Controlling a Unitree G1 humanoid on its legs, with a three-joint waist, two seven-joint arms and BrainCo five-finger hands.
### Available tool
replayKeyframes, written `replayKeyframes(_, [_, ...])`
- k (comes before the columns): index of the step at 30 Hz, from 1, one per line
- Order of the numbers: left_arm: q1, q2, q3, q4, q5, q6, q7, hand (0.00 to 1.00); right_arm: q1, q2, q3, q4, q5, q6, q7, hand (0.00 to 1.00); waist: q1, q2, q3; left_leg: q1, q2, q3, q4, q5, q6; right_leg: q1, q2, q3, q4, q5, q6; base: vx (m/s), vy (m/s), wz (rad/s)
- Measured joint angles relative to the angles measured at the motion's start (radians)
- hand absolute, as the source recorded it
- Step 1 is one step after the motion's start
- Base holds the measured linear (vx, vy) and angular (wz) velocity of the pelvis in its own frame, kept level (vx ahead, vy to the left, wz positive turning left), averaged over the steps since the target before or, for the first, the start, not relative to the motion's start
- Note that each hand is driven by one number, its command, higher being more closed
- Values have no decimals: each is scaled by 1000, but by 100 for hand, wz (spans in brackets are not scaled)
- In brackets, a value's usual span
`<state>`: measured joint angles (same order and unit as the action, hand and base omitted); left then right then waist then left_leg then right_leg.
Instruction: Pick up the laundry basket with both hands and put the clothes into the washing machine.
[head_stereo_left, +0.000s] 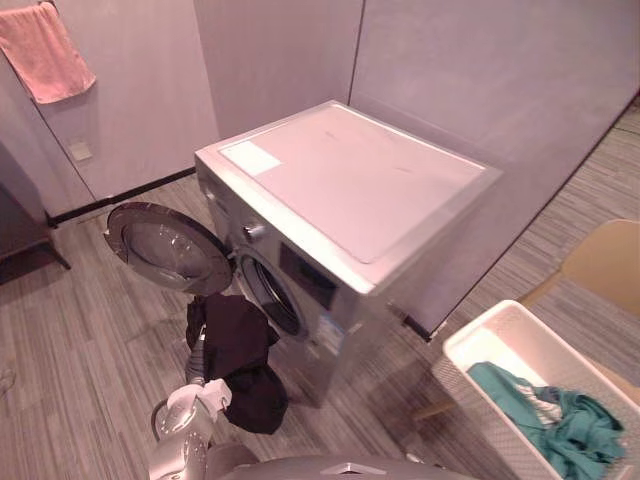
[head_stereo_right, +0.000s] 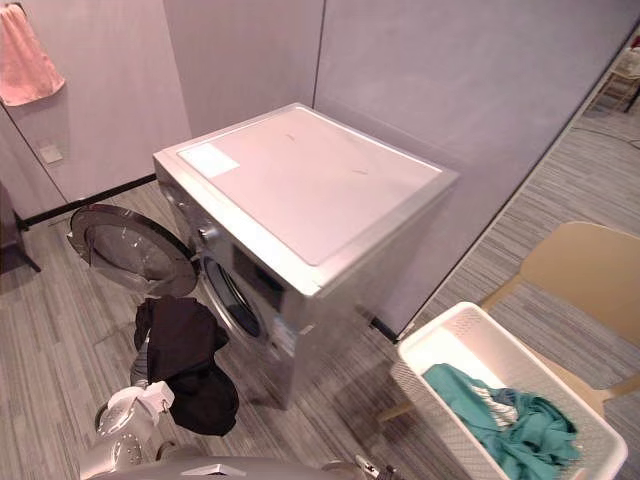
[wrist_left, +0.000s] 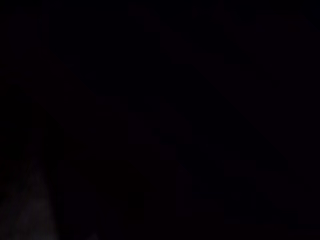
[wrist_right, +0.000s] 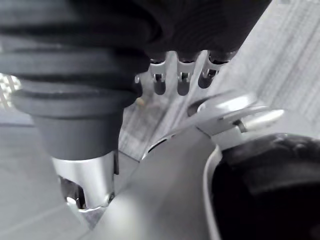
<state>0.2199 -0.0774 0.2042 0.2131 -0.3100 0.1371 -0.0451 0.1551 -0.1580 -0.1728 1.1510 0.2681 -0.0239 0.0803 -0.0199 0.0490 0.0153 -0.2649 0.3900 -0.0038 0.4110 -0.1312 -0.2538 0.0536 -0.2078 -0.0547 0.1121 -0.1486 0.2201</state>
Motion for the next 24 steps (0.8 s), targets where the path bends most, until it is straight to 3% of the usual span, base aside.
replayKeyframes(2, [-4, 7, 1, 2, 2, 0, 4, 100, -3, 13, -9, 44, -1, 4, 4, 0, -3, -36, -25, -45, -54, 25, 95, -80, 18, -22, -10, 38, 3, 126, -10, 280, 400, -24])
replayKeyframes(4, [-8, 49, -71, 2, 12, 8, -8, 100, -6, 28, -96, 48, 0, 11, -1, 0, -7, -38, -36, -46, -99, 64, 90, -86, 49, -46, -53, 71, -20, 238, -37, 203, 416, -22])
replayKeyframes(6, [-21, 82, -134, 2, 19, 15, -28, 100, -5, 27, -191, 43, 4, 24, -4, 0, -2, -23, -49, -5, -158, 107, 50, -81, 89, -84, -103, 74, -9, 371, -134, 215, 449, -27])
replayKeyframes(7, [-21, 82, -134, 2, 19, 15, -28, 100, -5, 27, -191, 43, 4, 24, -4, 0, -2, -23, -49, -5, -158, 107, 49, -81, 89, -84, -103, 74, -9, 373, -136, 192, 361, -77])
replayKeyframes(8, [-18, 80, -147, 0, 32, 15, -31, 100, -2, 15, -214, 9, 26, 28, -9, 0, 3, 33, -37, 116, -177, 185, -61, -56, 138, -140, -118, 57, 62, 471, -264, 181, 295, -78])
replayKeyframes(9, [-17, 79, -140, 0, 38, 15, -32, 100, -3, 9, -211, -3, 37, 28, -9, 0, 2, 45, -35, 152, -176, 212, -93, -52, 145, -164, -110, 51, 126, 405, -247, 192, 289, -118])
replayKeyframes(10, [-15, 87, -112, -1, 41, 13, -27, 100, -6, 2, -182, -33, 42, 29, -9, 0, -2, 57, -37, 224, -177, 273, -153, -45, 153, -210, -75, 18, 245, 276, -214, 151, 200, -108])
replayKeyframes(11, [-4, 94, -77, -3, 41, 6, -22, 100, -2, -3, -143, -46, 41, 29, -8, 0, -3, 61, -34, 282, -176, 331, -181, -46, 154, -245, -24, -33, 327, 201, -200, 99, 106, -117])
replayKeyframes(12, [4, 98, -59, -3, 41, 4, -17, 100, -1, -3, -131, -48, 40, 30, -6, 0, -5, 54, -36, 307, -176, 357, -192, -46, 154, -257, 12, -54, 347, 187, -194, 79, 30, -123])
replayKeyframes(13, [18, 94, -37, 7, 40, 1, -3, 100, 2, -5, -114, -61, 41, 30, 2, 0, -5, 46, -44, 329, -178, 387, -199, -56, 142, -254, 57, -137, 319, 194, -197, 64, 20, -115])
replayKeyframes(14, [32, 84, -30, 8, 39, -1, 4, 100, 11, -9, -116, -73, 43, 28, 4, 0, -8, 58, -49, 342, -161, 389, -209, -60, 142, -235, 89, -137, 266, 215, -170, 103, -17, -124])
replayKeyframes(15, [29, 81, -27, 16, 39, -2, 12, 100, 4, -1, -117, -88, 47, 22, 5, 0, -15, 77, -48, 350, -154, 391, -225, -60, 142, -199, 115, -152, 171, 220, -170, 74, -9, -94])
replayKeyframes(18, [-28, 81, -16, 68, 38, -5, 19, 100, 17, 24, -107, -112, 48, 21, 7, 0, -15, 23, -35, 370, -173, 383, -256, -54, 131, -116, 138, -150, -60, 231, -166, 41, -130, -74])
replayKeyframes(21, [-75, 8, -44, 90, 35, -4, 19, 100, 32, 24, -104, -155, 48, 21, 10, 0, -38, 31, -18, 355, -194, 285, -289, -55, 128, -114, 147, -136, -131, 257, -153, -51, -93, -27])
replayKeyframes(24, [-94, 4, -98, 89, 34, -3, 17, 100, 59, 26, -106, -155, 47, 20, 16, 0, -43, 37, -2, 393, -191, 267, -276, -60, 122, -47, 150, -142, -162, 254, -149, -43, 2, 17])
